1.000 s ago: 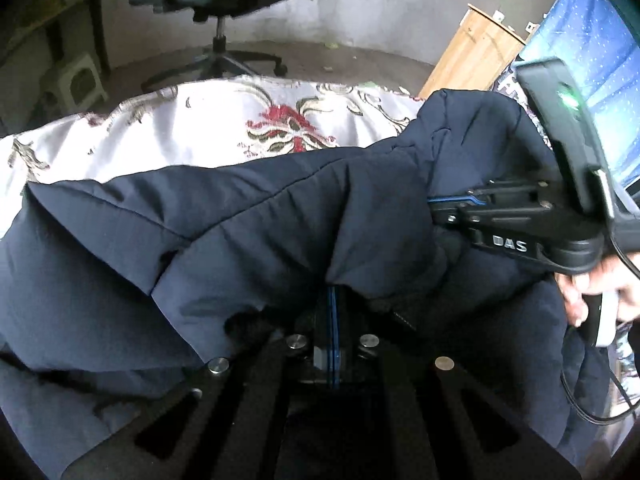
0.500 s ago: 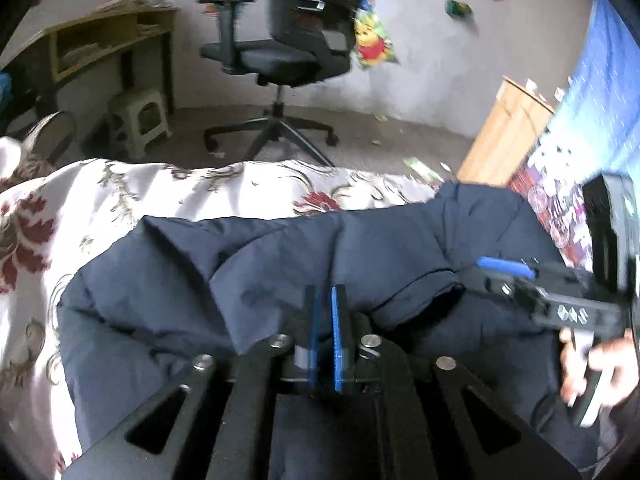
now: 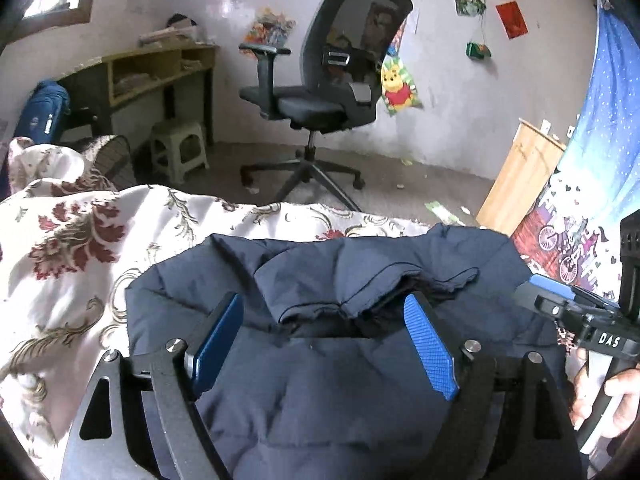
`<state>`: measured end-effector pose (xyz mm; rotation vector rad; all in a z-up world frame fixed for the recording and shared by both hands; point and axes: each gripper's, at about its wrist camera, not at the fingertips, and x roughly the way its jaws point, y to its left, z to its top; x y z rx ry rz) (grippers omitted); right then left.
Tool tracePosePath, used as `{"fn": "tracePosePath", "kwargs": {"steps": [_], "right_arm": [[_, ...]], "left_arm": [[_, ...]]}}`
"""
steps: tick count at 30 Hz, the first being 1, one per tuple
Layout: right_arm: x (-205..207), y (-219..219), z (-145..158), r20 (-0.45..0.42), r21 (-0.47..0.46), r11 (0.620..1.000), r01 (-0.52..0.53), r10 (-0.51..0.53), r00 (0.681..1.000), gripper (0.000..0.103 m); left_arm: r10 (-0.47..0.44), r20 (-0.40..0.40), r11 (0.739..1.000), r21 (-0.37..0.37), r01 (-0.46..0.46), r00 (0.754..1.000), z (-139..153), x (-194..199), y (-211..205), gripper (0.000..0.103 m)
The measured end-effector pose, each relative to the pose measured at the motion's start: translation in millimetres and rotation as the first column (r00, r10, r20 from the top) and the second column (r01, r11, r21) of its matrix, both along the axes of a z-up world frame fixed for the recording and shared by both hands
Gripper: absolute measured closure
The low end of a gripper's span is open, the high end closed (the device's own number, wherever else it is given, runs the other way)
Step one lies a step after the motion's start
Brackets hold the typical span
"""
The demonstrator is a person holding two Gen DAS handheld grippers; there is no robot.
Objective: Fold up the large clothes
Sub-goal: 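Open both grippers and release the folded hem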
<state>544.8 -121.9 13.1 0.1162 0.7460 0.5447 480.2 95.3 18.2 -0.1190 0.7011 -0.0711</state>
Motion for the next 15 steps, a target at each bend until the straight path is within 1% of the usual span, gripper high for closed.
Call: {"fn": "tracePosePath", "kwargs": {"steps": [1, 2, 3, 4, 7, 10, 15], "right_arm": [[-6, -3, 5, 0.009, 0.011, 1.000, 0.008, -0.008, 1.000, 0.015], [-11, -5, 8, 0.016, 0.015, 1.000, 0.015, -0.016, 1.000, 0.009], [-18, -8, 13, 0.030, 0.014, 0.999, 0.029, -0.030, 0.999, 0.007], [-26, -12, 18, 0.050, 0.018, 0.999, 0.037, -0.038, 0.998, 0.004], [-49, -17, 30, 0.083, 0.022, 0.999, 0.040, -0.042, 0.996, 0.000], [-72, -21, 41, 0.117, 0.019, 0.999, 0.039, -0.041, 0.992, 0.000], [-109, -29, 59, 0.157, 0.024, 0.999, 0.040, -0.044, 0.987, 0.000]], "left_arm": [[0.004, 0.013, 1.000, -0.002, -0.004, 1.000, 5, -7, -1, 0.025], [0.010, 0.028, 1.000, -0.009, -0.010, 1.000, 10, -16, -2, 0.024], [0.014, 0.035, 1.000, -0.014, -0.013, 0.999, 12, -21, -1, 0.016], [0.020, 0.048, 1.000, -0.021, -0.019, 0.999, 17, -29, -2, 0.002], [0.032, 0.097, 0.999, -0.014, -0.031, 0.995, 33, -52, -4, 0.001], [0.021, 0.107, 1.000, -0.004, -0.020, 0.994, 46, -72, -8, 0.001], [0.027, 0.138, 0.999, -0.023, -0.025, 0.990, 65, -107, -15, 0.001]]}}
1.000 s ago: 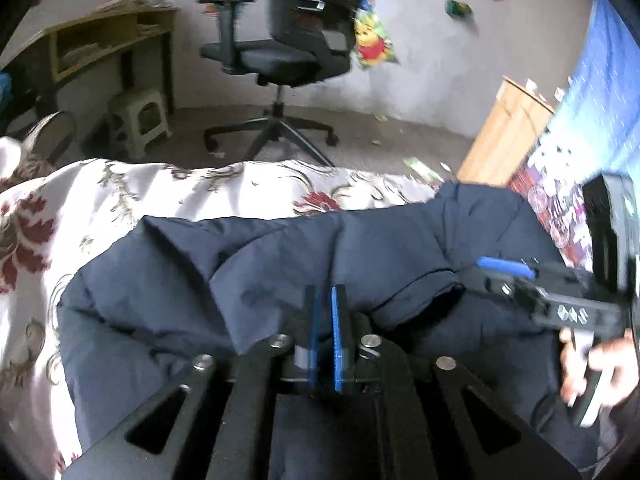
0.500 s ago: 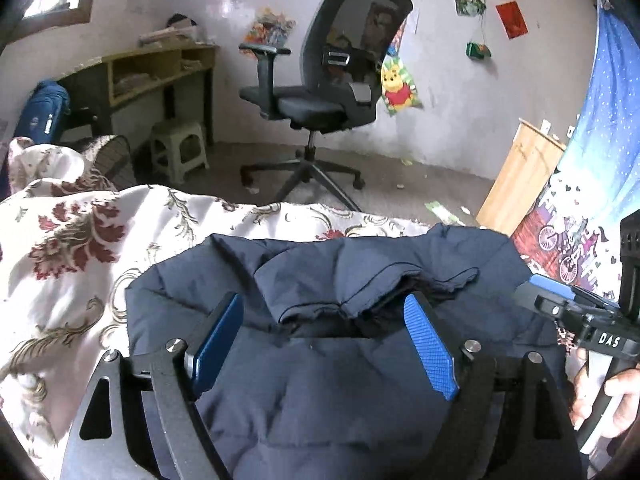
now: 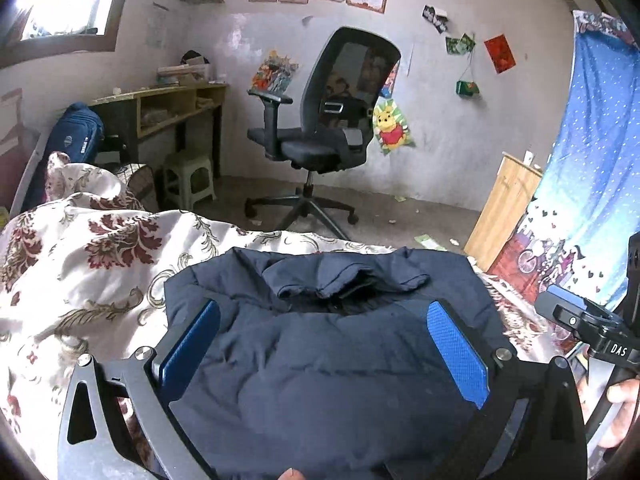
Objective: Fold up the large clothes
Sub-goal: 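Open both grippers and release the folded hem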
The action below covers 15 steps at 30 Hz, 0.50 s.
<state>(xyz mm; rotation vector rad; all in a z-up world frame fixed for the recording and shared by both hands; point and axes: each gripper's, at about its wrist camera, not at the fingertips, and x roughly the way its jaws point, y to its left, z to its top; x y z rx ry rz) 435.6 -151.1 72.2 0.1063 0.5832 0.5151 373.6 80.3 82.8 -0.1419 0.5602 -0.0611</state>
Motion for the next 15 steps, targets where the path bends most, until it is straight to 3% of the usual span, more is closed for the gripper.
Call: {"fn": "tracePosePath", "kwargs": {"steps": [15], "right_arm": [[-108, -28, 37, 0.099, 0.028, 1.000, -0.003, 0.001, 0.995, 0.000]], "left_arm": [[0.000, 0.069, 0.994, 0.112, -0.008, 0.998, 36, -108, -37, 0.001]]}}
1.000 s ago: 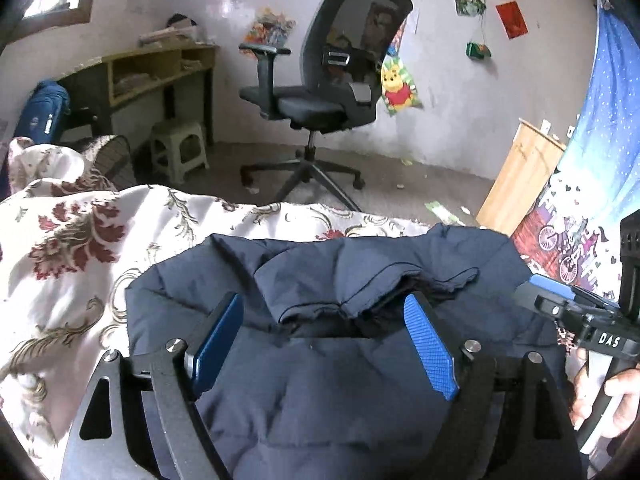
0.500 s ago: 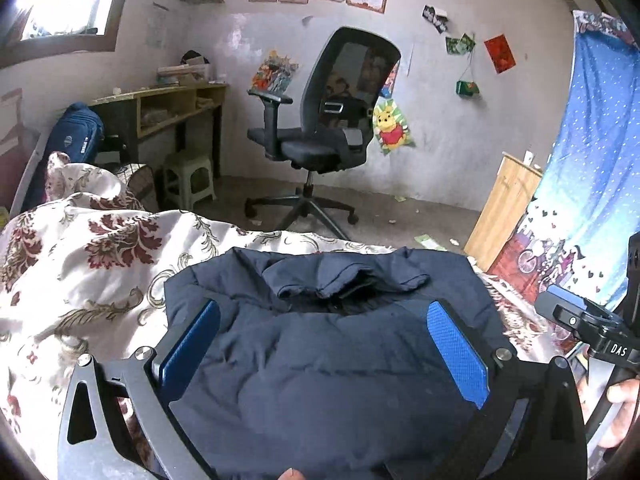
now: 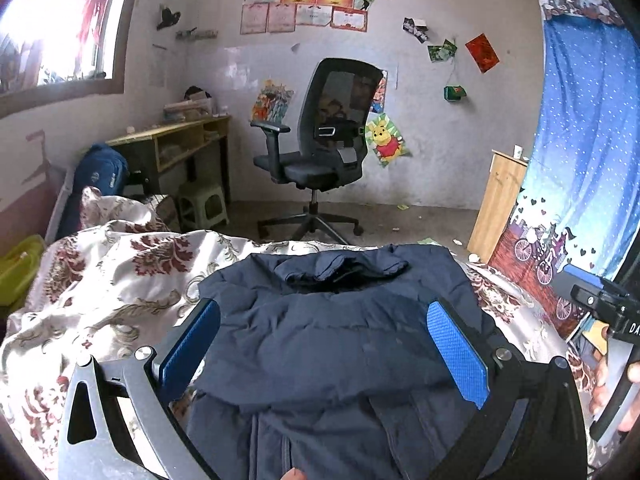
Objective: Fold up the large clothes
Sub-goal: 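Open both grippers and release the folded hem, then grasp the zippered edge of the navy jacket with both grippers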
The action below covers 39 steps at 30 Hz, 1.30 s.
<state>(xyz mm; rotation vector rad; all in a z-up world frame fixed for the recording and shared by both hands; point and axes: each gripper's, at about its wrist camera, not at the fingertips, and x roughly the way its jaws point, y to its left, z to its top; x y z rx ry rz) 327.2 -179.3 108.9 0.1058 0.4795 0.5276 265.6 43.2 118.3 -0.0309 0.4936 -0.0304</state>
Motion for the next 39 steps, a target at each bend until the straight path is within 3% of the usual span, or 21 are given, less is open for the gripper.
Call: {"fn": "tracePosePath", "kwargs": {"steps": [7, 13, 18, 25, 32, 39], "right_arm": [[-50, -16, 6, 0.019, -0.025, 1.000, -0.003, 0.003, 1.000, 0.000], [-96, -32, -2, 0.022, -0.053, 0.998, 0.018, -0.017, 1.000, 0.000], [-125, -40, -28, -0.019, -0.126, 0.992, 0.029, -0.032, 0.999, 0.000], [-142, -48, -83, -0.171, -0.246, 0.969, -0.022, -0.021, 0.985, 0.000], [-145, -39, -137, -0.380, -0.392, 0.900, -0.189, 0.029, 0.925, 0.000], [-161, -26, -182, -0.502, -0.521, 0.769, -0.370, 0.074, 0.861, 0.000]], "left_arm": [[0.007, -0.012, 0.999, 0.050, -0.007, 1.000, 4, -54, -14, 0.001], [-0.016, -0.042, 0.995, 0.098, 0.020, 0.999, -11, -94, -24, 0.001], [-0.059, -0.076, 0.990, 0.125, 0.068, 0.995, -34, -122, -27, 0.001], [-0.126, -0.174, 0.979, 0.136, 0.151, 0.977, -84, -144, -29, 0.001], [-0.218, -0.277, 0.951, 0.154, 0.267, 0.936, -135, -161, -40, 0.001], [-0.256, -0.364, 0.922, 0.187, 0.339, 0.895, -169, -169, -43, 0.001]]}}
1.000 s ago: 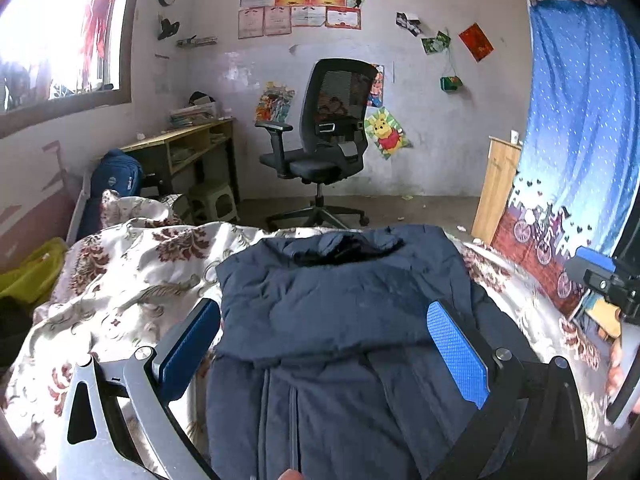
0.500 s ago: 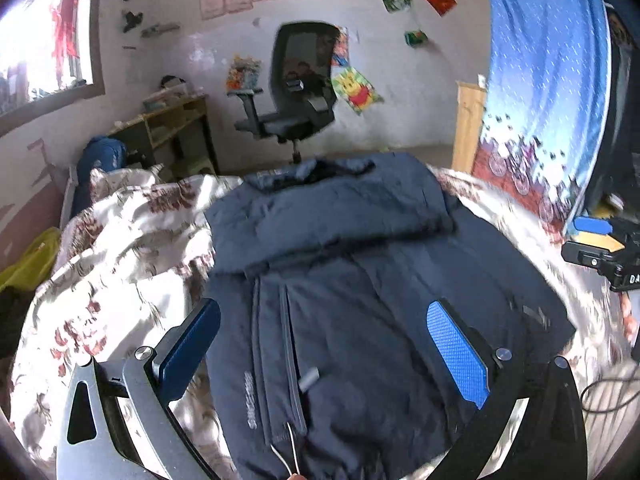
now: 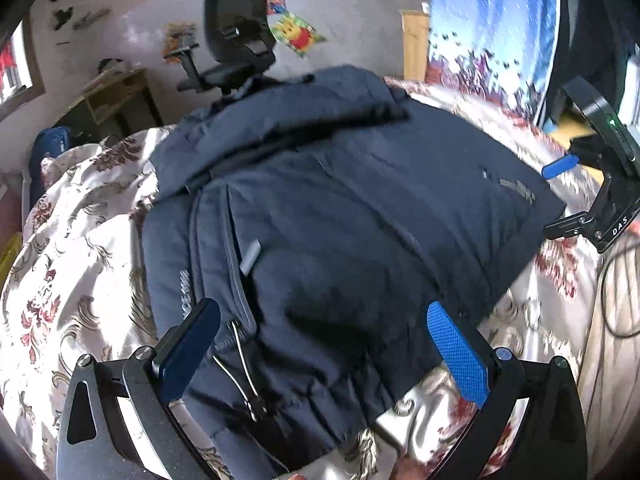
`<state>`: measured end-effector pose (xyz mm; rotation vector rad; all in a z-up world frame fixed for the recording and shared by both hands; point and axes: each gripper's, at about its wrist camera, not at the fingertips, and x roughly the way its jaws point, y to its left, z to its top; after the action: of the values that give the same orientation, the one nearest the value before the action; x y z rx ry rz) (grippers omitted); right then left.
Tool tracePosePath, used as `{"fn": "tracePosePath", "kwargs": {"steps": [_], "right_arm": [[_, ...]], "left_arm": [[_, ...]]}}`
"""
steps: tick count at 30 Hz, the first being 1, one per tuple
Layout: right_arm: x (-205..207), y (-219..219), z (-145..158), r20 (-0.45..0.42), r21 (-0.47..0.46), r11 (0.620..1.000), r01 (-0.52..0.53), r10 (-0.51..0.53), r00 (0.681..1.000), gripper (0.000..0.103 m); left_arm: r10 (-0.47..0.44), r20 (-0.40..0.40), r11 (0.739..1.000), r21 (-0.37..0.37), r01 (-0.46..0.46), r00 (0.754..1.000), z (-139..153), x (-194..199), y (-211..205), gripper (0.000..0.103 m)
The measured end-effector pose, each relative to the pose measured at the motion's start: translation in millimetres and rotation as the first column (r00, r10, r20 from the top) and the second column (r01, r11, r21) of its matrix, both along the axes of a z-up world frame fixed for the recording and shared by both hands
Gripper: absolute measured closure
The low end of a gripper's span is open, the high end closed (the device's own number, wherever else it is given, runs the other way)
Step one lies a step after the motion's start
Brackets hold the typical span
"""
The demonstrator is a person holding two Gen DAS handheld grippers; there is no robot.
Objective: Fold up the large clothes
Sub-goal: 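Grasp the zippered edge of the navy jacket with both grippers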
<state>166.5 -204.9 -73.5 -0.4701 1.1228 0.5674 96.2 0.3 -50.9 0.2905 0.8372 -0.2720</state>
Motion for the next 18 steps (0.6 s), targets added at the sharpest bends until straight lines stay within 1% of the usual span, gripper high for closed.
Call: {"fn": "tracePosePath", "kwargs": {"steps": [4, 8, 11, 14, 18], "right_arm": [[-8, 4, -20, -0.054, -0.088, 0.994, -0.069, 0.064, 0.996, 0.000], [-15, 8, -33, -0.065, -0.146, 0.983, -0.107, 0.098, 0.993, 0.000], [-17, 11, -44, -0.079, -0.205, 0.972, -0.118, 0.103, 0.991, 0.000], [-17, 11, -56, -0.088, -0.268, 0.956, -0.123, 0.103, 0.991, 0.000], [-11, 7, -72, -0.092, -0.340, 0.931, -0.134, 0.109, 0.990, 0.000]], "left_arm": [[-0.023, -0.021, 1.000, 0.013, 0.024, 0.999, -10, -1, -2, 0.001], [-0.073, -0.041, 0.996, 0.040, 0.074, 0.996, -16, -6, -6, 0.001], [-0.105, -0.087, 0.991, 0.077, 0.112, 0.991, -26, -10, -6, 0.001], [-0.107, -0.140, 0.989, 0.083, 0.119, 0.984, -37, -9, 0, 0.001], [-0.099, -0.164, 0.989, 0.088, 0.115, 0.981, -44, -6, 3, 0.001]]}}
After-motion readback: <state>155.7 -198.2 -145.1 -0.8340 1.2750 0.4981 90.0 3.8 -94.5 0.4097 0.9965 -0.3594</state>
